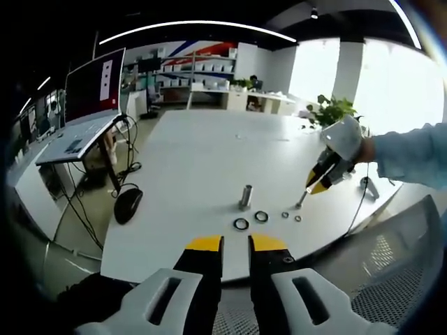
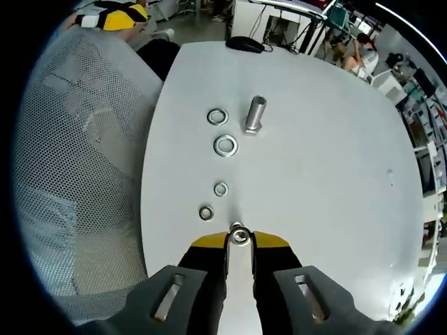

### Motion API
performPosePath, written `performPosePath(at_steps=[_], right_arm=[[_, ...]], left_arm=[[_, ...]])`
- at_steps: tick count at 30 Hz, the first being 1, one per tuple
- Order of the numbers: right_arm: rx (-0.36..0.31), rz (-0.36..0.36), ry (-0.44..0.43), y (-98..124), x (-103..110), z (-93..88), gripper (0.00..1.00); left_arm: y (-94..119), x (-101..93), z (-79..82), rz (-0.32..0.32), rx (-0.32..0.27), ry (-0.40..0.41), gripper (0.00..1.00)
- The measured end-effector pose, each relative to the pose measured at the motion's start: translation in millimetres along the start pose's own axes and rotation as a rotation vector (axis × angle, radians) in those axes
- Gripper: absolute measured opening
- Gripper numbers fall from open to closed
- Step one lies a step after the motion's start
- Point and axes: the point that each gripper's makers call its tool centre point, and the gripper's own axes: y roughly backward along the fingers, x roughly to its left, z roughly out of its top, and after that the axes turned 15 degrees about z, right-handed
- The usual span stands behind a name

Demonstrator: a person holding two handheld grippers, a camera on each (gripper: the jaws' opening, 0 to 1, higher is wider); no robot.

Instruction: Place the washer onto the threaded stud by aligning its center hole with the stud, sliding it down to the base, and recovering from edge contact or off-axis alignment until the washer reaches the visible bottom stop.

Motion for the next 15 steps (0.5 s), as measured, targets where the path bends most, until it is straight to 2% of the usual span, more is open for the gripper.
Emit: performPosePath(at_steps=[15], right_arm=[[0.018, 0.019, -0.001, -6.8, -2.8, -1.6, 0.13]], left_arm=[[0.0, 0.1, 0.8, 0.000, -0.004, 0.004, 0.11]])
